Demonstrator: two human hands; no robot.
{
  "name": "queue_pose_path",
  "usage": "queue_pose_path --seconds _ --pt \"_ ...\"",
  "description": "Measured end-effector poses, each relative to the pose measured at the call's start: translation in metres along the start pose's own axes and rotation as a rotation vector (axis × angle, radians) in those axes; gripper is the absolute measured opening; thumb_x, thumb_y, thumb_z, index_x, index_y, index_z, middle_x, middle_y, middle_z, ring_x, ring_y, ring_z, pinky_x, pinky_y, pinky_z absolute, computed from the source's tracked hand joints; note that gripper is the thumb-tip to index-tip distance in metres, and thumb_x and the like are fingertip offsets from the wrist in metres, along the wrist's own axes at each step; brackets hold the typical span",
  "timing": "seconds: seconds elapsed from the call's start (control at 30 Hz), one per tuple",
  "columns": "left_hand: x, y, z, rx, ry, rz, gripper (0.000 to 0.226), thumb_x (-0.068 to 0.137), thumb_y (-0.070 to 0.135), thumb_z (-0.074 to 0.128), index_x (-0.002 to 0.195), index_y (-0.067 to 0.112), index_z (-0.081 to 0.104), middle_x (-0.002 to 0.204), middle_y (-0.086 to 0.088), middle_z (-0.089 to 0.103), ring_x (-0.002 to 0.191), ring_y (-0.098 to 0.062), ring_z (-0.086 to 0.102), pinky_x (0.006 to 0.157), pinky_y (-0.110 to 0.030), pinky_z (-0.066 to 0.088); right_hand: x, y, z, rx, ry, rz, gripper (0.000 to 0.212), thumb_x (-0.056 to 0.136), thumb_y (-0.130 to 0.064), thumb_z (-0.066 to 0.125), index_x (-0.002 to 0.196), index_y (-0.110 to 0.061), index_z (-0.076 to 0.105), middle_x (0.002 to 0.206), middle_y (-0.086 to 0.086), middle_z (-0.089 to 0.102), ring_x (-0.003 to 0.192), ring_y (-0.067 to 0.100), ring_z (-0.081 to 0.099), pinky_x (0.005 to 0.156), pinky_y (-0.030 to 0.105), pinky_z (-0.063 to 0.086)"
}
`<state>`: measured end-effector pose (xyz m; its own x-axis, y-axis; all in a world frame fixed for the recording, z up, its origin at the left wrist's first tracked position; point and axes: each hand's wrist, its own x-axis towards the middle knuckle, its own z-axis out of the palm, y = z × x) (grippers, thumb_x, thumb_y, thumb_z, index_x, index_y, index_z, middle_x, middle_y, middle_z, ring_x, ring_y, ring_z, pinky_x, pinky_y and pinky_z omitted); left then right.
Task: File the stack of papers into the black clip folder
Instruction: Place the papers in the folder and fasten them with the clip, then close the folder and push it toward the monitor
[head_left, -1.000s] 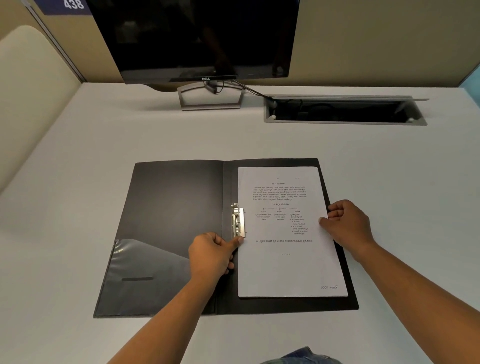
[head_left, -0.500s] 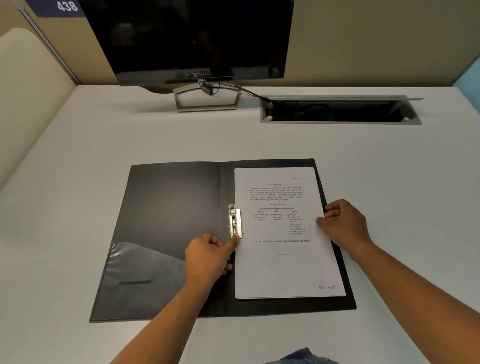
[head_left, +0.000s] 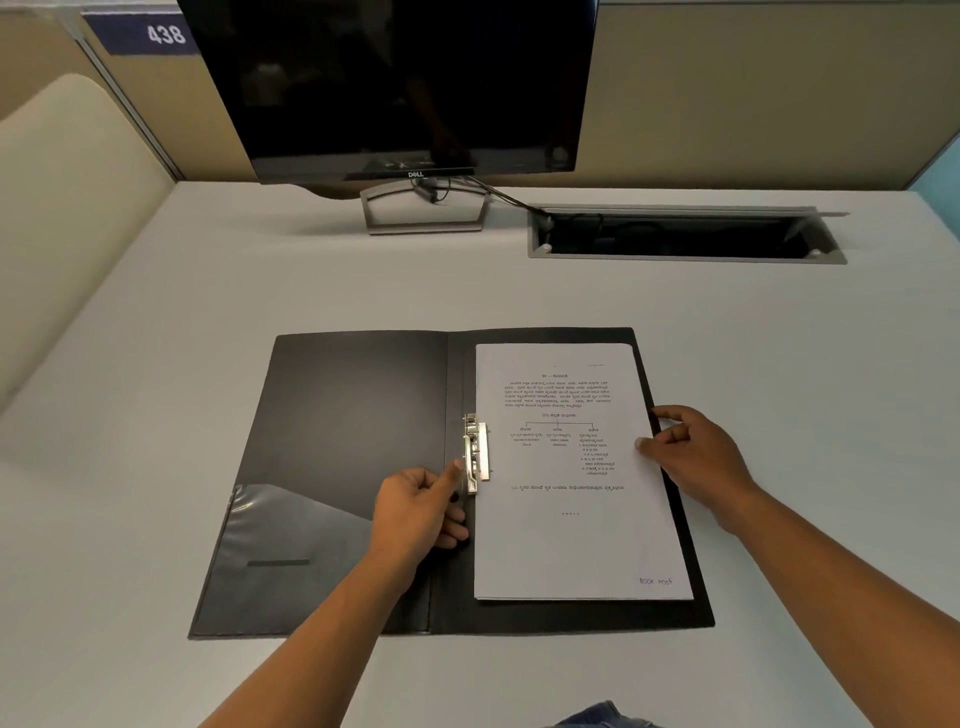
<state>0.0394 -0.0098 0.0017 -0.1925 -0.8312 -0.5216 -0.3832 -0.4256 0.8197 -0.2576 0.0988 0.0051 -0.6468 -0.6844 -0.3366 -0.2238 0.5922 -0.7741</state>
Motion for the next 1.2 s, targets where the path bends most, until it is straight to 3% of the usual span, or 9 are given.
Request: queue_pose_path --seconds 0.1,0.17,0.27,0.43,0.6,0.73,0.87,1.03,1.2 --pt "0.002 0.004 -0.024 -0.043 0.026 0.056 0.031 0.090 0.033 0.068 0.081 0.003 0.065 0.060 -0.011 0.071 0.046 -0.020 0.065 0.042 -0.027 0.054 -0.002 0.001 0.000 0.000 0.002 -0.001 0.054 0.079 -0.023 0.078 0.128 -0.021 0.055 0.088 -0.001 0.066 0.084 0.014 0.065 0.066 0.025 0.048" --pt "0.006 0.005 -0.051 0.025 0.160 0.153 0.023 0.088 0.031 0.070 0.081 0.009 0.065 0.061 -0.009 0.071 0.053 -0.025 0.069 0.046 -0.031 0.055 -0.002 0.001 0.000 -0.015 0.000 -0.006 0.056 0.078 -0.021 0.079 0.128 -0.020 0.054 0.090 -0.001 0.065 0.084 0.014 0.064 0.068 0.026 0.048" --pt "0.014 0.002 -0.103 0.283 0.440 0.270 0.018 0.085 0.032 0.074 0.089 0.016 0.067 0.081 -0.004 0.072 0.074 -0.028 0.069 0.069 -0.038 0.054 -0.002 0.001 0.001 -0.030 0.000 -0.015 0.057 0.078 -0.022 0.079 0.129 -0.020 0.053 0.092 -0.002 0.063 0.084 0.014 0.064 0.073 0.027 0.048" --pt "0.027 -0.011 -0.166 0.588 0.584 -0.012 0.063 0.078 0.047 0.074 0.125 0.007 0.058 0.126 -0.022 0.060 0.113 -0.043 0.057 0.094 -0.054 0.047 -0.003 0.000 0.002 -0.052 -0.005 -0.023 0.057 0.078 -0.022 0.079 0.129 -0.018 0.052 0.094 0.001 0.063 0.085 0.016 0.063 0.078 0.030 0.049" --pt "0.017 -0.003 -0.180 0.491 0.468 -0.044 0.058 0.078 0.051 0.072 0.112 0.004 0.066 0.112 -0.017 0.069 0.103 -0.038 0.062 0.091 -0.051 0.050 -0.003 -0.002 0.000 -0.062 -0.029 -0.022 0.056 0.081 -0.021 0.077 0.130 -0.017 0.050 0.096 0.003 0.063 0.089 0.019 0.063 0.076 0.031 0.049" --pt "0.002 0.027 -0.186 0.405 0.526 0.009 0.042 0.080 0.041 0.076 0.102 0.005 0.070 0.107 -0.017 0.071 0.096 -0.037 0.064 0.090 -0.051 0.051 -0.004 -0.002 -0.002 -0.073 -0.052 -0.025 0.055 0.083 -0.021 0.075 0.131 -0.017 0.049 0.094 0.002 0.063 0.088 0.019 0.063 0.070 0.029 0.048" --pt "-0.033 0.070 -0.185 0.461 0.578 0.246 0.018 0.083 0.026 0.074 0.098 0.016 0.075 0.089 -0.008 0.073 0.082 -0.027 0.067 0.076 -0.040 0.052 -0.004 -0.001 -0.004 -0.056 -0.067 -0.023 0.054 0.084 -0.021 0.074 0.131 -0.018 0.048 0.093 0.000 0.063 0.086 0.014 0.062 0.063 0.023 0.045" --pt "-0.094 0.123 -0.134 0.218 0.333 0.514 0.007 0.079 0.028 0.078 0.084 0.024 0.078 0.067 0.002 0.074 0.054 -0.004 0.063 0.048 -0.018 0.051 -0.003 0.000 -0.005 -0.036 -0.079 -0.020 0.050 0.084 -0.022 0.073 0.129 -0.019 0.051 0.092 0.002 0.065 0.086 0.015 0.064 0.067 0.026 0.047" --pt "-0.117 0.124 -0.042 0.050 -0.074 0.522 0.036 0.082 0.050 0.067 0.093 0.017 0.078 0.086 -0.001 0.079 0.076 -0.014 0.073 0.061 -0.021 0.054 -0.002 0.001 -0.007 -0.011 -0.051 -0.024 0.038 0.091 -0.048 0.058 0.117 -0.020 0.060 0.098 -0.002 0.069 0.092 0.017 0.065 0.084 0.037 0.052"
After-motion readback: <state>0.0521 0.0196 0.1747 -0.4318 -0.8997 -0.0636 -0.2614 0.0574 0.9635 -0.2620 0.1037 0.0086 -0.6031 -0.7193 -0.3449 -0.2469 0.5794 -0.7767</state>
